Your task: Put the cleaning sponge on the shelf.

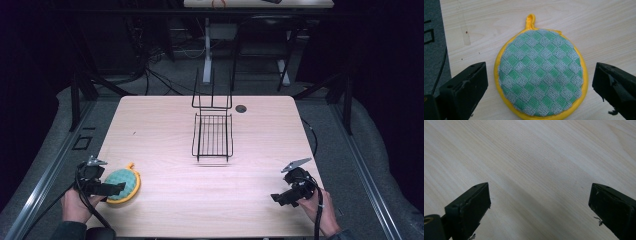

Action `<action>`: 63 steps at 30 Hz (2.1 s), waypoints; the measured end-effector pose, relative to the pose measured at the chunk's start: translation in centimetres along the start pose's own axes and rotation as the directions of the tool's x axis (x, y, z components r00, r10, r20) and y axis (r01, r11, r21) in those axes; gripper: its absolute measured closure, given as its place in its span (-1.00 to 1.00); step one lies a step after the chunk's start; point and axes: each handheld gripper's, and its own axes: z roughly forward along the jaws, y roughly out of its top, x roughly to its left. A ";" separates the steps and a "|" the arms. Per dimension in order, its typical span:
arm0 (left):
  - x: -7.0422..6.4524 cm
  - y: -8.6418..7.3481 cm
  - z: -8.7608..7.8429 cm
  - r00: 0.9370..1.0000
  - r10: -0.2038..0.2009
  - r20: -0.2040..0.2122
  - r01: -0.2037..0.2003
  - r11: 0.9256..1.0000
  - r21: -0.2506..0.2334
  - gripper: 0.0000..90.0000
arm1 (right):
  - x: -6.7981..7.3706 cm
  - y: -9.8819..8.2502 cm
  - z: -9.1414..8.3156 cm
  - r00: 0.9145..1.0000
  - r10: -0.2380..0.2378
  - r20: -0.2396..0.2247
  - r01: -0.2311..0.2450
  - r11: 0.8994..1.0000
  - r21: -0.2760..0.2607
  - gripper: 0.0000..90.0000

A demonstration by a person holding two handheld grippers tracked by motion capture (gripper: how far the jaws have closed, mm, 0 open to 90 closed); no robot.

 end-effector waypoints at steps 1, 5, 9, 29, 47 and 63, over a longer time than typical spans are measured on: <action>0.0 0.0 0.0 1.000 0.000 0.000 0.000 1.000 0.000 -1.00 | 0.0 0.0 0.0 1.000 0.000 0.000 0.000 1.000 0.000 -0.93; 0.2 0.1 0.0 1.000 -0.004 0.000 0.004 1.000 0.002 -1.00 | 0.1 0.1 0.0 1.000 -0.006 0.008 0.006 1.000 0.002 -0.93; 0.9 0.3 0.2 1.000 -0.017 0.001 0.017 1.000 0.005 -1.00 | 0.2 0.1 0.2 1.000 -0.017 0.005 0.017 1.000 0.009 -0.93; 4.1 0.1 2.6 0.993 -0.114 0.031 0.112 0.992 0.054 -0.63 | 0.5 0.2 0.5 1.000 -0.027 -0.008 0.027 0.999 0.020 -0.92; 4.2 -0.5 3.0 0.985 -0.148 0.086 0.145 0.988 0.043 0.08 | 0.6 0.2 0.6 1.000 -0.028 -0.009 0.028 0.999 0.023 -0.91; 3.9 -0.8 2.9 0.990 -0.128 0.063 0.128 0.992 0.010 0.55 | 0.6 0.2 0.6 0.999 -0.031 -0.008 0.031 0.999 0.027 -0.90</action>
